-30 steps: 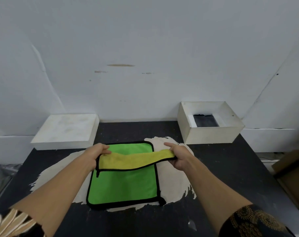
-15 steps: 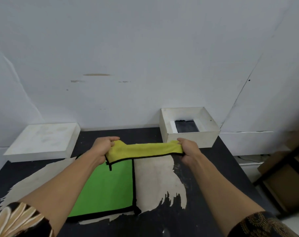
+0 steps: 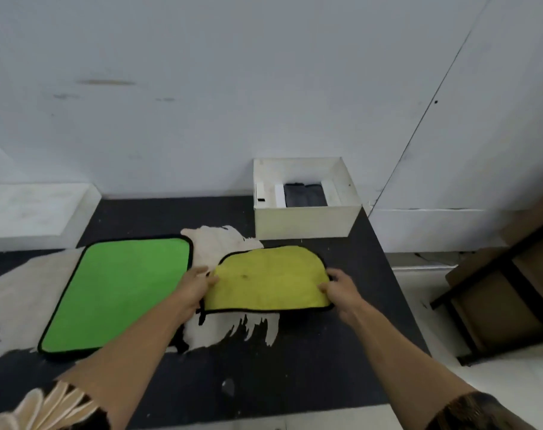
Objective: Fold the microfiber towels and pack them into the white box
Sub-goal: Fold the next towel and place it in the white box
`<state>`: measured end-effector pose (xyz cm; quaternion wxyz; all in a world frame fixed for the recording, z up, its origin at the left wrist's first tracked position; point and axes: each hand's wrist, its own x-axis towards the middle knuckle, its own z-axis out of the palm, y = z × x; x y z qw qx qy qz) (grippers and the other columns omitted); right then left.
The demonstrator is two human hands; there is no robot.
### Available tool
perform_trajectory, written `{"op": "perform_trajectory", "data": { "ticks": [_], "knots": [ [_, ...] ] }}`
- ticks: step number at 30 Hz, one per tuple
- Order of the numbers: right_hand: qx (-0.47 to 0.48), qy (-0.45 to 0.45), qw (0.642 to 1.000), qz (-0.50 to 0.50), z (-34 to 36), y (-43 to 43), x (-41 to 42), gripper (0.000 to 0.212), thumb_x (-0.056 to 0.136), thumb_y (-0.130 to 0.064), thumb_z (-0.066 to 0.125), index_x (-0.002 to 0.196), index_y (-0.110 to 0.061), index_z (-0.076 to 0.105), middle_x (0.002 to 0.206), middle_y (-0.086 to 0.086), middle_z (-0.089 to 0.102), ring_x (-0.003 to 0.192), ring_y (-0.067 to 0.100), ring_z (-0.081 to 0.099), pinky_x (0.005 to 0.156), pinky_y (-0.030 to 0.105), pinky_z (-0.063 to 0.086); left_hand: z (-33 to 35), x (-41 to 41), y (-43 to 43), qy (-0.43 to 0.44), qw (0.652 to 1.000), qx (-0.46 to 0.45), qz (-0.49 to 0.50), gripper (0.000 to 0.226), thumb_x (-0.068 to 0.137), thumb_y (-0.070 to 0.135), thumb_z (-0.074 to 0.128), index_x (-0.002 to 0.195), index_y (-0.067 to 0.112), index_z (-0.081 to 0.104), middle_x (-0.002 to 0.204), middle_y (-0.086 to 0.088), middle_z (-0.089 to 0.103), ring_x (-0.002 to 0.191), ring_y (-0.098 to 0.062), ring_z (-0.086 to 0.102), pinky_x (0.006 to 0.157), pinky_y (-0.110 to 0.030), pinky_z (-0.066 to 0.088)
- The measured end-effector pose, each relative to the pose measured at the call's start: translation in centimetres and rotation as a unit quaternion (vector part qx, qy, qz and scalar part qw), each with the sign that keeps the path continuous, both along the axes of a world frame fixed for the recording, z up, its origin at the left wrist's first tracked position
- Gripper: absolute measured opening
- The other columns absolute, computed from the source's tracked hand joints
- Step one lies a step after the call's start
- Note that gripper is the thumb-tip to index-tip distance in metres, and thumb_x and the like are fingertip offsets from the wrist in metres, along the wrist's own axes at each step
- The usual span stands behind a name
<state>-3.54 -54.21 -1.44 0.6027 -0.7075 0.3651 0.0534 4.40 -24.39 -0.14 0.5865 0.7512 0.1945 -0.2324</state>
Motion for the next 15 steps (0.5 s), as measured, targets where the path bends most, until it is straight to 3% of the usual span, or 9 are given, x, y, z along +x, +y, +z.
{"op": "perform_trajectory", "data": {
  "ticks": [2, 3, 6, 9, 11, 13, 15],
  "knots": [
    [0.017, 0.092, 0.994, 0.047, -2.8, 0.1, -1.7, 0.051, 0.091, -0.002, 0.057, 0.139, -0.015, 0.045, 0.126, 0.009, 0.055, 0.107, 0.026, 0.057, 0.073, 0.038, 0.054, -3.0, -3.2, -0.5, 0.105, 0.994, -0.002, -0.031, 0.038, 0.095, 0.004, 0.056, 0.132, -0.004, 0.048, 0.123, -0.021, 0.061, 0.092, -0.027, 0.065, 0.074, -0.038, 0.056],
    [0.014, 0.116, 0.991, 0.060, -3.5, 0.1, -2.2, 0.051, 0.091, -0.004, 0.056, 0.139, -0.016, 0.045, 0.125, 0.008, 0.055, 0.107, 0.026, 0.058, 0.071, 0.038, 0.057, -3.9, -4.5, -0.7, 0.127, 0.991, 0.019, -0.038, 0.047, 0.094, 0.006, 0.059, 0.136, -0.004, 0.041, 0.127, -0.024, 0.058, 0.096, -0.032, 0.065, 0.073, -0.042, 0.057],
    [-0.028, 0.121, 0.989, 0.085, -4.7, -0.2, -2.5, 0.047, 0.089, -0.007, 0.057, 0.134, -0.016, 0.047, 0.118, 0.005, 0.056, 0.099, 0.023, 0.060, 0.060, 0.032, 0.057, -5.5, -6.1, -0.6, 0.089, 0.987, 0.129, -0.041, 0.076, 0.087, 0.010, 0.069, 0.148, 0.005, 0.023, 0.143, -0.021, 0.043, 0.124, -0.037, 0.049, 0.102, -0.046, 0.045],
    [-0.064, 0.123, 0.985, 0.098, -5.0, -0.6, -2.2, 0.046, 0.089, -0.007, 0.057, 0.132, -0.016, 0.047, 0.112, 0.003, 0.054, 0.092, 0.020, 0.058, 0.054, 0.029, 0.053, -5.7, -6.1, -0.3, 0.058, 0.984, 0.170, -0.023, 0.068, 0.085, 0.002, 0.063, 0.144, 0.003, 0.029, 0.137, -0.023, 0.046, 0.120, -0.035, 0.049, 0.100, -0.040, 0.044],
    [-0.093, 0.122, 0.985, 0.084, -4.9, -1.1, -2.2, 0.044, 0.088, -0.006, 0.053, 0.131, -0.016, 0.049, 0.106, 0.002, 0.054, 0.085, 0.017, 0.056, 0.057, 0.031, 0.053, -5.5, -6.0, -0.2, 0.041, 0.983, 0.179, -0.014, 0.051, 0.085, 0.002, 0.055, 0.133, 0.005, 0.039, 0.122, -0.022, 0.054, 0.102, -0.032, 0.057, 0.083, -0.038, 0.048],
    [-0.136, 0.120, 0.982, 0.061, -4.8, -1.8, -2.5, 0.040, 0.086, -0.005, 0.050, 0.125, -0.016, 0.055, 0.101, 0.002, 0.055, 0.081, 0.018, 0.056, 0.067, 0.038, 0.058, -5.2, -6.0, 0.2, 0.006, 0.979, 0.203, -0.026, 0.027, 0.085, 0.000, 0.046, 0.110, 0.011, 0.052, 0.107, -0.019, 0.060, 0.080, -0.023, 0.056, 0.064, -0.032, 0.043],
    [-0.161, 0.125, 0.977, 0.057, -4.8, -2.4, -3.0, 0.036, 0.085, -0.005, 0.050, 0.118, -0.016, 0.059, 0.097, 0.002, 0.059, 0.078, 0.019, 0.059, 0.074, 0.041, 0.059, -5.4, -6.3, 0.6, -0.015, 0.974, 0.216, -0.071, 0.030, 0.082, -0.006, 0.039, 0.088, 0.014, 0.061, 0.099, -0.014, 0.061, 0.075, -0.020, 0.053, 0.061, -0.029, 0.040]
  ]
}}
